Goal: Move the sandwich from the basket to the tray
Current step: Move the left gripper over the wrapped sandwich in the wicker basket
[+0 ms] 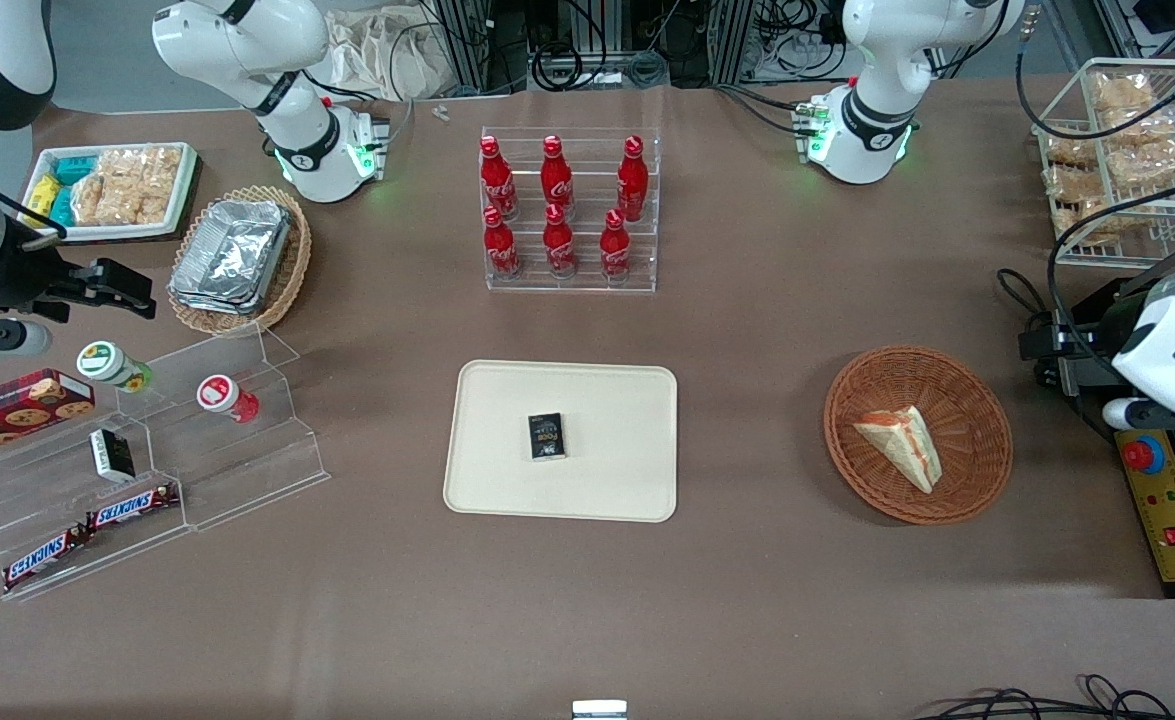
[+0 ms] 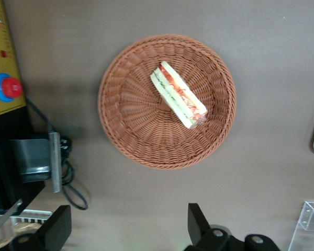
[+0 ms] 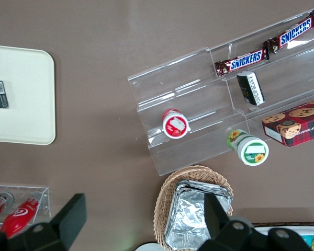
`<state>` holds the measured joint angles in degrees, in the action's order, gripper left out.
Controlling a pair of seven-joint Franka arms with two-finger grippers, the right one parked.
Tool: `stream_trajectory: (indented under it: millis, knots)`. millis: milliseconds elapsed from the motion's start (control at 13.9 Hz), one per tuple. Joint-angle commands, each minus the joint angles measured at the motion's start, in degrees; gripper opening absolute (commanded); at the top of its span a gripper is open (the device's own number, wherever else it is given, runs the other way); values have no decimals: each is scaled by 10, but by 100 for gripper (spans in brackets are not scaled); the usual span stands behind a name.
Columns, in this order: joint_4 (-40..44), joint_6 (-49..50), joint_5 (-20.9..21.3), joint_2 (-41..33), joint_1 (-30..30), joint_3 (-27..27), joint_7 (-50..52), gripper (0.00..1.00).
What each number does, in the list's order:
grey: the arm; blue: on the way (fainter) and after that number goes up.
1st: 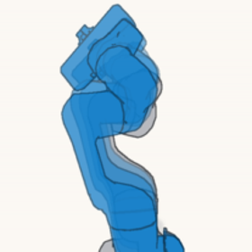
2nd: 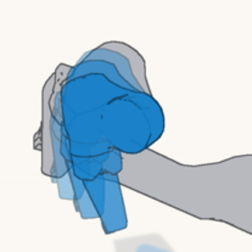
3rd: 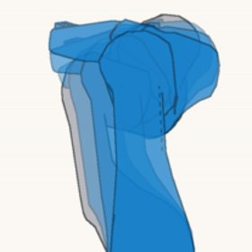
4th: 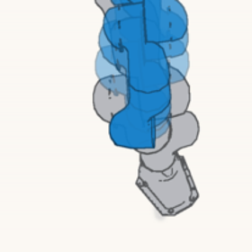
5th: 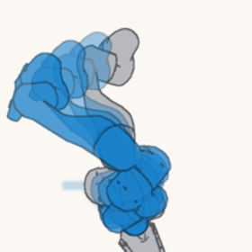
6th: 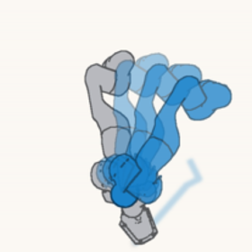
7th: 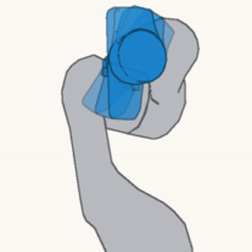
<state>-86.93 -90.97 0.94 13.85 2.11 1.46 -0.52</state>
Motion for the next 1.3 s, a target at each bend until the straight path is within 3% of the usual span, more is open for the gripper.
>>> stream_trajectory:
  millis: [0,216,360,793,1225]
  knots:
    - [-23,-33,-16,21,-6,-1,23,100]
    - [-129,-130,-11,-4,-6,14,85,100]
    - [-191,-203,-11,-17,-5,34,187,100]
    - [-305,-398,-8,-7,-5,48,365,100]
    - [-315,-478,-11,46,2,46,422,100]
